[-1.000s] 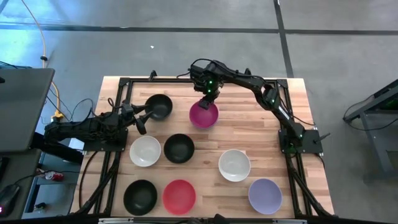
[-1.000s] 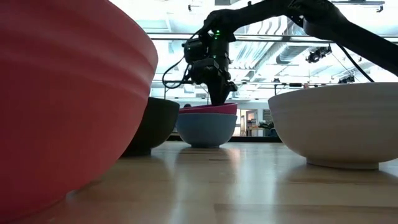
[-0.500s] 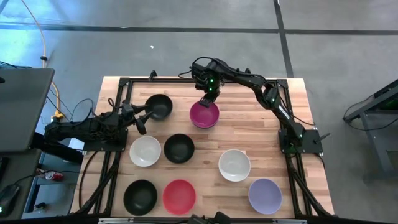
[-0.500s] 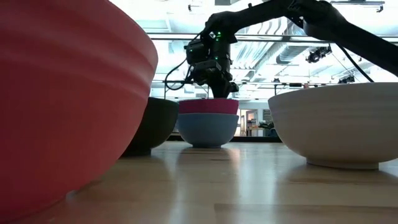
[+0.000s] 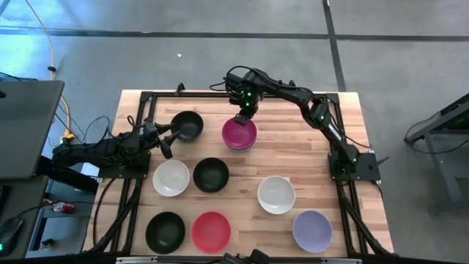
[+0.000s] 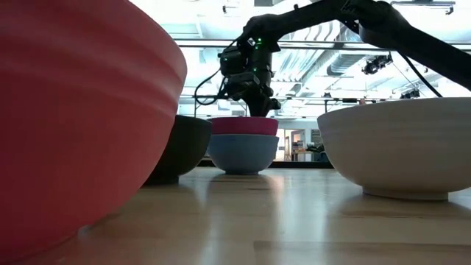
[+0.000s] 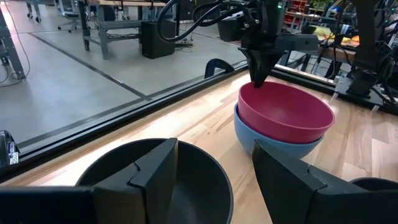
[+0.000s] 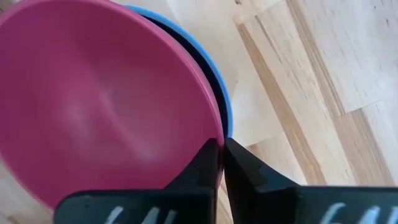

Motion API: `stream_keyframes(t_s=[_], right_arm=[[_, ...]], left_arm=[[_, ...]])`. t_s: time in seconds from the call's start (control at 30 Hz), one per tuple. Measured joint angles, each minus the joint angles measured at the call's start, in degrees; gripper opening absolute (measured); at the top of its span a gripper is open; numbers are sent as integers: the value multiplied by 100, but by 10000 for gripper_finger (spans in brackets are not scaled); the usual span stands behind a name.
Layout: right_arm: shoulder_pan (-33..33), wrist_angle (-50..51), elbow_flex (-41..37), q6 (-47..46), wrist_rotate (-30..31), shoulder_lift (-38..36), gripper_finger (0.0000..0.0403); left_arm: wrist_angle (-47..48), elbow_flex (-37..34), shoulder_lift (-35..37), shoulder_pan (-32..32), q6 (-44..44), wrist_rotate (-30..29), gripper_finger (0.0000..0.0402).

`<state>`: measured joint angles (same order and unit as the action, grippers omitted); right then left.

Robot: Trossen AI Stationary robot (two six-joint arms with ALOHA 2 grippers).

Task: Nest bowls inside each other
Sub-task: Stack the pink bowl on top of the blue bowl

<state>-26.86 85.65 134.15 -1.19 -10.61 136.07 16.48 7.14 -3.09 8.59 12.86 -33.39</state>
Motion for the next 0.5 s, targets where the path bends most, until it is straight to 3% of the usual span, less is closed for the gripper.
stream_keyframes(t_s=[0.23,0.5], right_arm=[[100,0,0,-45,0,0,11],[145,-2,0,-246,28,0,64]], left_arm=[[2,0,0,-1,0,65,197],[-1,0,0,1,0,129,197]])
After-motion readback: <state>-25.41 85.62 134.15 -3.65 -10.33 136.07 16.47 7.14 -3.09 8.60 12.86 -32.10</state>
